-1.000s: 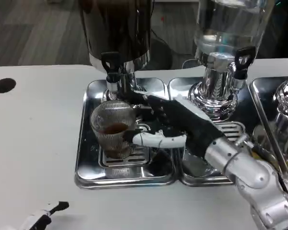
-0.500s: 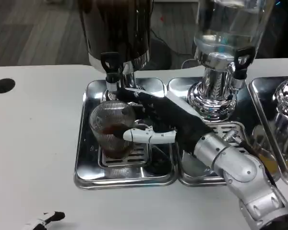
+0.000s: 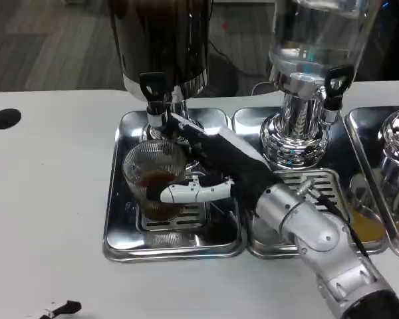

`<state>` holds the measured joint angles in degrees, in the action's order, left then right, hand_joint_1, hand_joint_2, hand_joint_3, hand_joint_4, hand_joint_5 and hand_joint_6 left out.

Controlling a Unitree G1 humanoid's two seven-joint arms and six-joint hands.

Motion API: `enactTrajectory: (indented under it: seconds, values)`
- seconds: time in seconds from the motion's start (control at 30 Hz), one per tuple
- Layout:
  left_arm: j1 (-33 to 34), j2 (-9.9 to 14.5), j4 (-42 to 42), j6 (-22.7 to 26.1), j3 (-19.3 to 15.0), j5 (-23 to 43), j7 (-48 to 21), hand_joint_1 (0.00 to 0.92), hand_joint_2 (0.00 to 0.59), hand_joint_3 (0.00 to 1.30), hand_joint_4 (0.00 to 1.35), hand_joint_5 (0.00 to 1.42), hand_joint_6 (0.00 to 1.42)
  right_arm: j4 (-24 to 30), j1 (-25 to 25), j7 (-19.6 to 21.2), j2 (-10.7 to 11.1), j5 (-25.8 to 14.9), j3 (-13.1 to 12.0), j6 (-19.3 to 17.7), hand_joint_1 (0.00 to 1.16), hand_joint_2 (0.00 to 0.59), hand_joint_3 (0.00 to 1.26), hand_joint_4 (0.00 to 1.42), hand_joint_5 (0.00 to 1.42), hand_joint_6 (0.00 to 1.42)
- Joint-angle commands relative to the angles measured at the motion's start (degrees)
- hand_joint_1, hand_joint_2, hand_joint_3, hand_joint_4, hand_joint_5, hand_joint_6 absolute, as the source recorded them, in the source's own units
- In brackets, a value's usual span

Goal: Grasp the cup under the faucet to collect the drink, then remove the cup.

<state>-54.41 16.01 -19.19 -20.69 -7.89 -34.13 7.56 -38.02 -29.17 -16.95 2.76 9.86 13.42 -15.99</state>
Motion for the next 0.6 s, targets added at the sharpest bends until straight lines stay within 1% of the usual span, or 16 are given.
enactTrajectory:
  seconds: [0.03, 0.2, 0.43, 0.6]
  values:
    - [-0.5, 0.9, 0.6, -0.3, -0.5, 0.8, -0.7, 0.004, 0.073, 0.33, 0.23, 0.32, 0.61, -1.8, -1.5, 1.8, -0.6, 1.1, 0.5, -2.3, 0.81, 0.08, 0.02, 0.04, 0.13, 0.12]
    - [-0.5, 1.2, 0.8, -0.2, -1.2, 1.7, -0.8, 0.005, 0.076, 0.33, 0.24, 0.32, 0.61, -4.4, -2.1, 3.2, -1.2, 1.9, 0.8, -3.4, 0.84, 0.071, 0.02, 0.06, 0.15, 0.13]
    - [-0.1, 1.7, 0.9, 0.2, -1.5, 2.7, -1.3, 0.005, 0.078, 0.34, 0.24, 0.32, 0.61, -7.3, -2.9, 4.9, -1.8, 2.8, 1.1, -4.7, 0.89, 0.063, 0.06, 0.1, 0.18, 0.16]
    - [0.3, 1.8, 1.1, 0.3, -2.0, 3.3, -1.5, 0.006, 0.079, 0.34, 0.25, 0.32, 0.61, -9.9, -3.8, 5.4, -2.2, 3.2, 1.3, -5.5, 0.9, 0.063, 0.09, 0.13, 0.21, 0.19]
